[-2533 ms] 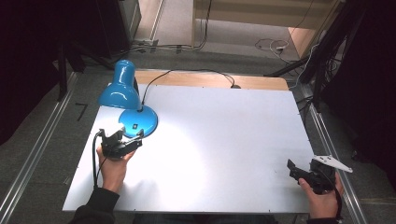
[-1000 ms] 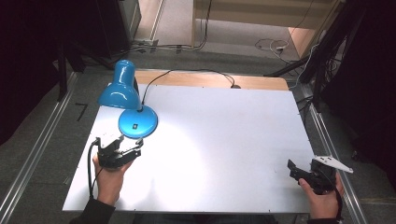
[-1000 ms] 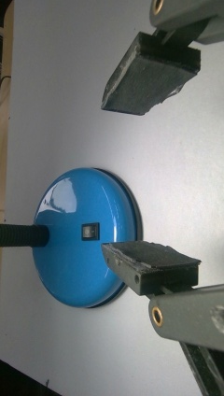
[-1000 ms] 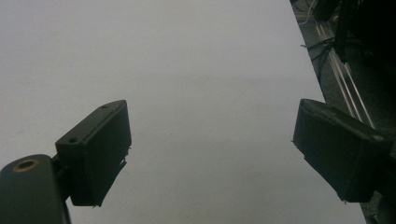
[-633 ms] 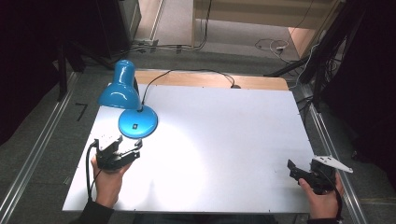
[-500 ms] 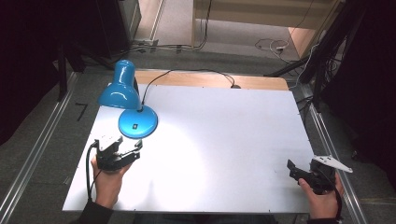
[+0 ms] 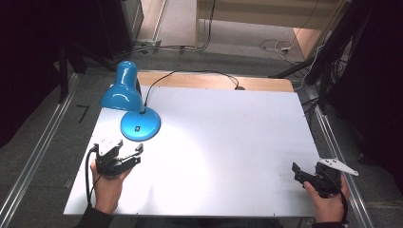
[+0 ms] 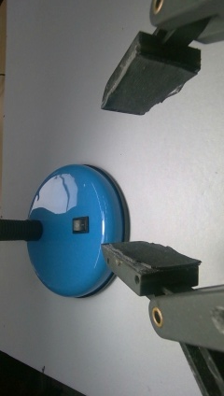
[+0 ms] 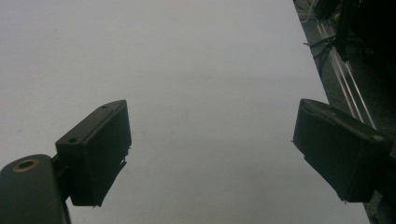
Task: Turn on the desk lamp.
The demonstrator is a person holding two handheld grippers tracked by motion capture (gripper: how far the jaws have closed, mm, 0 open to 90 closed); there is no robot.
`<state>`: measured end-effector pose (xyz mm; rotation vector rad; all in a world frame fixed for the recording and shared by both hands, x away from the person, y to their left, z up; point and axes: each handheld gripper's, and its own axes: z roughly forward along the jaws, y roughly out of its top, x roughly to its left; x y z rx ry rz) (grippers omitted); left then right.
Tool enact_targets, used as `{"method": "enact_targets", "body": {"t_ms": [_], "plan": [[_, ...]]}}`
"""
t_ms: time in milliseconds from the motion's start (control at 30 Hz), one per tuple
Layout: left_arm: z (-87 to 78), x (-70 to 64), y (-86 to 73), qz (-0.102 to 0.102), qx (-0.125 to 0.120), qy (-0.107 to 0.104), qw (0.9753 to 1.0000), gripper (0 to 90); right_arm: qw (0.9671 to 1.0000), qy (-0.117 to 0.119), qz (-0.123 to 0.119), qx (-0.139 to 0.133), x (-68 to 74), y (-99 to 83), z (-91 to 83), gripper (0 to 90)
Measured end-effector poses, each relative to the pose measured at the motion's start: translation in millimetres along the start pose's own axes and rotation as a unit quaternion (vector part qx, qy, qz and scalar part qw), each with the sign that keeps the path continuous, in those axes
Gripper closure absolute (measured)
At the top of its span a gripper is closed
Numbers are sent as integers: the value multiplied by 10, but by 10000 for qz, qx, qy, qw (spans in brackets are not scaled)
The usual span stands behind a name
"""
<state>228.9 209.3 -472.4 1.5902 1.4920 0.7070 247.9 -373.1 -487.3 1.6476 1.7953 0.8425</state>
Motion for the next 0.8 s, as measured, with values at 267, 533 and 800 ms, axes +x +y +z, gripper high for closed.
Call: {"method": "enact_targets", "body": {"t_ms": [267, 533, 800], "plan": [[-31, 18, -25, 2, 17, 17, 10000, 264, 10000, -12, -2, 11, -2, -1, 4, 103], [-68, 38, -48, -17, 19, 45, 10000, 264, 10000, -19, -5, 16, -4, -2, 5, 103], [-78, 73, -85, -5, 123, 49, 9999, 216, 10000, -52, -32, 64, -10, -7, 34, 103]]}}
